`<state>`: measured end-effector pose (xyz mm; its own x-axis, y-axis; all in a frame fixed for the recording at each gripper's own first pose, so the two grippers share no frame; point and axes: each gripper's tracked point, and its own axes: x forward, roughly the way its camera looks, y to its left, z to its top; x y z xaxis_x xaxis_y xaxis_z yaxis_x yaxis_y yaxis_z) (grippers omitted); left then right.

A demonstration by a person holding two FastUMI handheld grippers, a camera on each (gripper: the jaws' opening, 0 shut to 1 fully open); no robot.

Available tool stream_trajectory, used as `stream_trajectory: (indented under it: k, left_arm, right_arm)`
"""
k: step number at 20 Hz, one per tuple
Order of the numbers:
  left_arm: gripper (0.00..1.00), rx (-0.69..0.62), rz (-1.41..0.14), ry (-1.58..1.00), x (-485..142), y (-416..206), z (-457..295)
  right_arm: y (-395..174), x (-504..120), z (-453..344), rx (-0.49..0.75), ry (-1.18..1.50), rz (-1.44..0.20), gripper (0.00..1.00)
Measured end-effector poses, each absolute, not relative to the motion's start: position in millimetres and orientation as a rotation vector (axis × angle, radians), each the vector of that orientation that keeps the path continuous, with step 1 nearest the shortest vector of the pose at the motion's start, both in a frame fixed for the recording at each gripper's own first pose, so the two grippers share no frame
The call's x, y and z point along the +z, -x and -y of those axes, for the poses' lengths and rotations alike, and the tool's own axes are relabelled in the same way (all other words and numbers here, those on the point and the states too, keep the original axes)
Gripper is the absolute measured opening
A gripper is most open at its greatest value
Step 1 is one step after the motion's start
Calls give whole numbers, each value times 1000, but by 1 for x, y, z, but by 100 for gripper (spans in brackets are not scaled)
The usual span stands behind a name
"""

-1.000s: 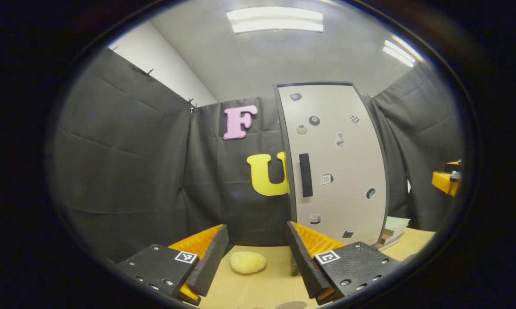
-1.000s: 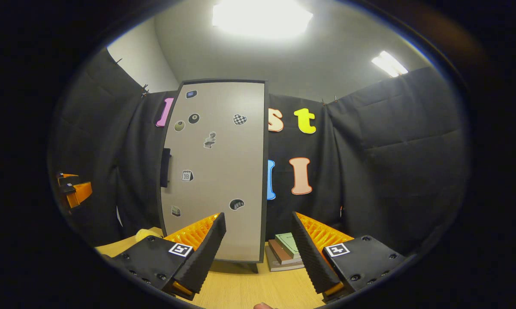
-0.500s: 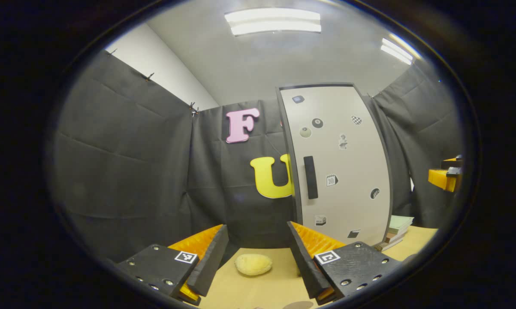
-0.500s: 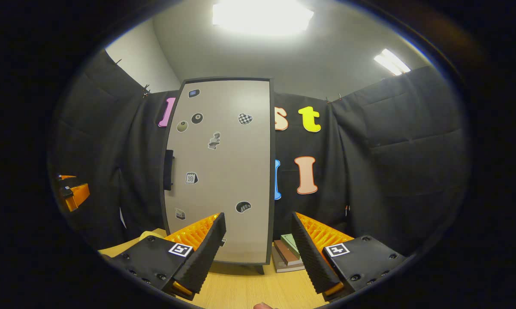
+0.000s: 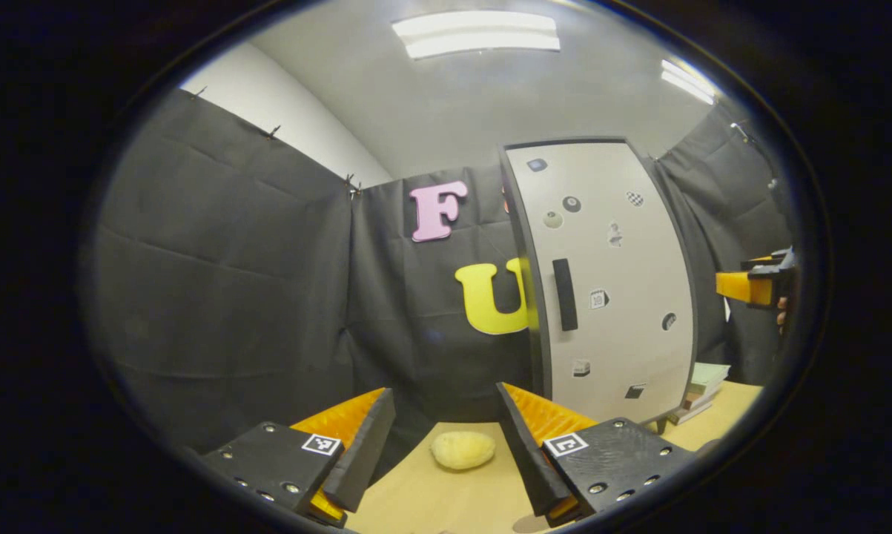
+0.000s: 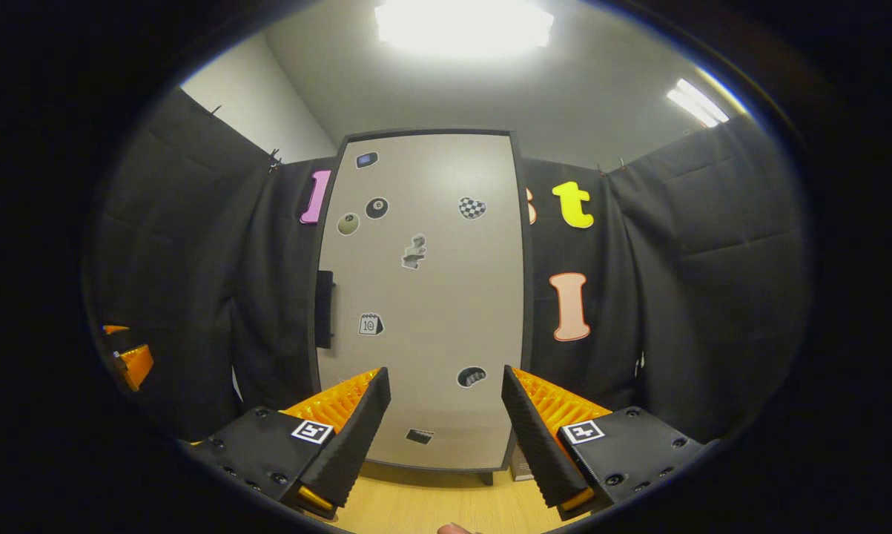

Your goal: Open the cabinet door with the right hand, grasp the bottle in the cabinet with the left hand and place it on the coaster, then close the cabinet door with the right hand.

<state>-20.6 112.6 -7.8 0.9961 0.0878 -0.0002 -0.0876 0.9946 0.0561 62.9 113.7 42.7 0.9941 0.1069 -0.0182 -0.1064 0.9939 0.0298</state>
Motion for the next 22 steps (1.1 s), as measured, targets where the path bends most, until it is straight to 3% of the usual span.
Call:
stream_trajectory:
  k: [21, 22]
  left_arm:
    - [81, 340, -68, -93, -39, 63, -264]
    - [84, 347, -74, -91, -43, 64, -269]
  right_arm:
    - [-166, 77, -265, 268, -129, -17, 96]
    - [-174, 77, -270, 276, -148, -28, 94]
